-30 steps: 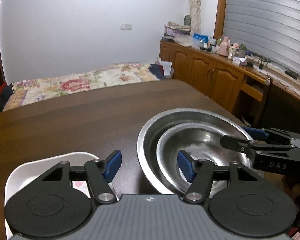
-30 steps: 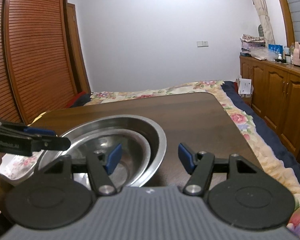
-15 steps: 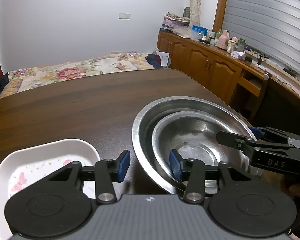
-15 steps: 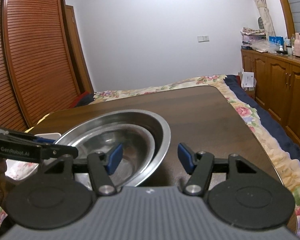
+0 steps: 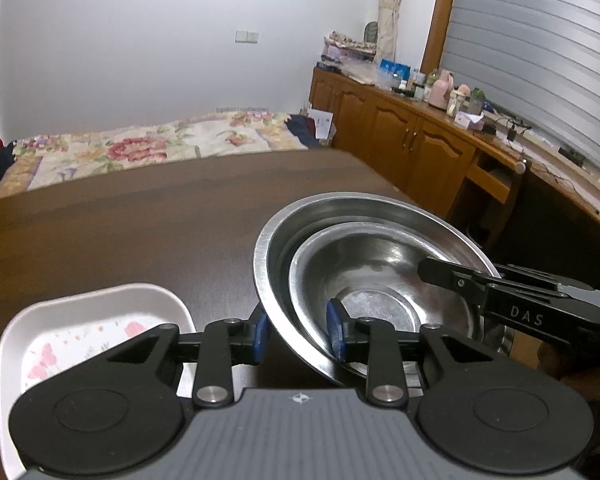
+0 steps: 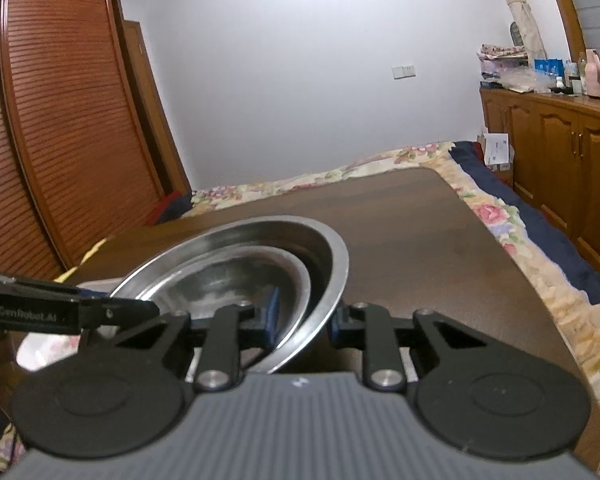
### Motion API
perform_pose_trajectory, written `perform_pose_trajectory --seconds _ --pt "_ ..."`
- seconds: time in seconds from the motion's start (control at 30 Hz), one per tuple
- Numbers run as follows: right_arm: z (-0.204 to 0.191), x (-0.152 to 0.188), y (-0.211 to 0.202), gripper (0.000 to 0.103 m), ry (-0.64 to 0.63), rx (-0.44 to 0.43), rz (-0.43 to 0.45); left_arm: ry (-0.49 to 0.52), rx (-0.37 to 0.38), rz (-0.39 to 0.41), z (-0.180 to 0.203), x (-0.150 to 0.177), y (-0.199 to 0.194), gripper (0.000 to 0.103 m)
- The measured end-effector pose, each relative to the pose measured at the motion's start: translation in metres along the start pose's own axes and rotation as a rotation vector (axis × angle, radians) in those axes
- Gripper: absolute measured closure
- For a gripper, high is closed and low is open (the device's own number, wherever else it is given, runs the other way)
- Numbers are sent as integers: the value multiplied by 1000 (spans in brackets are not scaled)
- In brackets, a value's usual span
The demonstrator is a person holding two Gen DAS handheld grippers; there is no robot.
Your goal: Organize plates and bowls
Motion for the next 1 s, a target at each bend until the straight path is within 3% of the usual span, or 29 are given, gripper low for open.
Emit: perform_pose_trajectory --seconds 0.43,0.77,1.0 --pt "-38 -32 -12 77 -26 -71 33 45 -60 69 -20 -37 -58 72" --pt "-79 -29 -3 77 -62 -169 12 11 -138 83 -60 -27 -102 71" --pt "-97 -20 -1 77 -91 -193 -20 -24 -170 84 -74 -11 -110 71"
Point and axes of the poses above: each gripper's, at about its wrist camera, not at the fingertips, and y roughly the way its jaws point, z to its right, x to its underside, the point moved 1 cm from there along y, roughly the way its jaws point, and after that the axes turned 11 degrees about y, right-handed, at the moved point
